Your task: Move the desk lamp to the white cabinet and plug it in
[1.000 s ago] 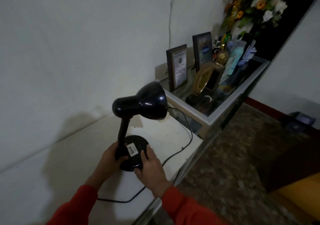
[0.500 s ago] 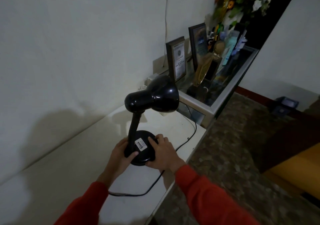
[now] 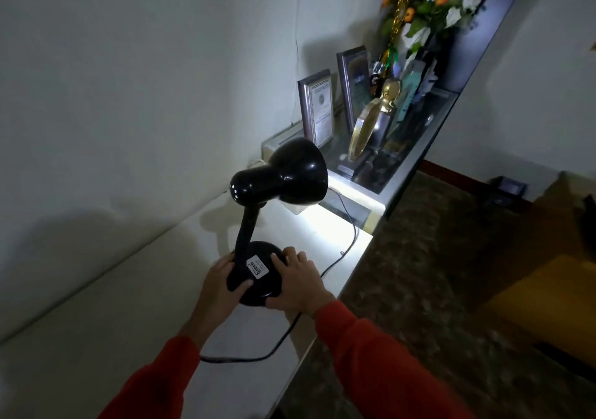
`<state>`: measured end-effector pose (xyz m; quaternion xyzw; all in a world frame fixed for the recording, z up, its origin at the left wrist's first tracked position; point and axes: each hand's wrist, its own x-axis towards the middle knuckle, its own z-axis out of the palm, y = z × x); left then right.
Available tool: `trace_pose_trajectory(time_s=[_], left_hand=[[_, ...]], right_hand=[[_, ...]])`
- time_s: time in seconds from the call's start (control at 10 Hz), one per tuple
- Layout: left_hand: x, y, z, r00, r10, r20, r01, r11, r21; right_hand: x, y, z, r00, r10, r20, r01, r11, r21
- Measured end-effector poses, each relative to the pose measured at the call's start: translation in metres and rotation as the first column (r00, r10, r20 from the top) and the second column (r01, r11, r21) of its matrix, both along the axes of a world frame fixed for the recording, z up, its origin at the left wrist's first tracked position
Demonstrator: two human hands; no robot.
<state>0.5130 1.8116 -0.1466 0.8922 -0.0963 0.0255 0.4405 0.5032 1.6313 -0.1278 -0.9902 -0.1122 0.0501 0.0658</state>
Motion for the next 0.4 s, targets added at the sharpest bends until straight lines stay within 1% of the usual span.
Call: trace_pose_trajectory(time_s=[0.1,0.2,0.3,0.4], left_hand=[[-0.002,0.0,0.007,0.999,-0.039,-0.028,0.037,0.998,-0.052],[-0.006,0.001,0.017,0.994,-0.07,-0.083,0.069,0.998,-0.015],[-0.013,0.0,0.02,0.994,-0.029,-0.108,0.043,0.991,0.127],[-0.033,-0.003,0.032,0.973,0.077,-0.216,0.012,0.923,0.384]], right_hand=[[-0.003,-0.002,0.005,1.0,0.003,-0.014,-0.003,1.0,0.0],[-0.013,-0.004,0.015,0.998,-0.063,-0.023,0.065,0.996,0.069],[-0.025,-0.019,0.023,0.987,-0.161,0.016,0.156,0.972,0.174],[-0.041,-0.039,0.034,0.967,-0.251,0.037,0.239,0.949,0.204]])
